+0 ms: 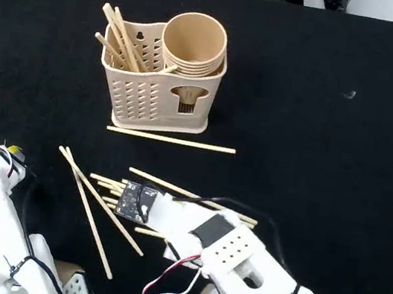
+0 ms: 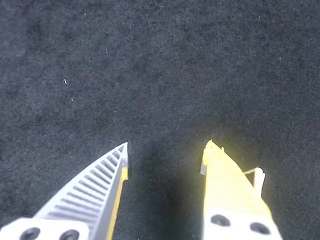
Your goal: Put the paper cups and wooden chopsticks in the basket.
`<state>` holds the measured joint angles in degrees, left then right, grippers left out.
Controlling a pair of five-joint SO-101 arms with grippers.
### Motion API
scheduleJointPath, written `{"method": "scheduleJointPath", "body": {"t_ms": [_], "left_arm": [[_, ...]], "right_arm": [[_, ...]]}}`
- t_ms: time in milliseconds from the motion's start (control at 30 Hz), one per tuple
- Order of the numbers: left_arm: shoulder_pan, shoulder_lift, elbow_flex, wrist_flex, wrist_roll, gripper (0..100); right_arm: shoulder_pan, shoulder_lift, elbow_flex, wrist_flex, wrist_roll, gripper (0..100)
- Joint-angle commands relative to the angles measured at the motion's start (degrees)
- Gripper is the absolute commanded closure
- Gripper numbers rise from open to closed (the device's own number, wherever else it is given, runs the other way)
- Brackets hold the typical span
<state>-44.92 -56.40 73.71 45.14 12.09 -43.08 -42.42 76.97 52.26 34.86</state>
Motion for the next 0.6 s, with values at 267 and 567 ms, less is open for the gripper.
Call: {"method": "scheduleJointPath", "body": {"t_ms": [267,567], "left_arm": [[0.9,-0.9,-2.6,-1.0,0.1,76],[0.8,-0.9,-2.6,-1.0,0.1,76]], "right_arm": [[7.3,-8.2,-8.0,8.2,-1.1,98.8],[7.6,-11.9,-1.6,4.1,2.5,98.8]]}}
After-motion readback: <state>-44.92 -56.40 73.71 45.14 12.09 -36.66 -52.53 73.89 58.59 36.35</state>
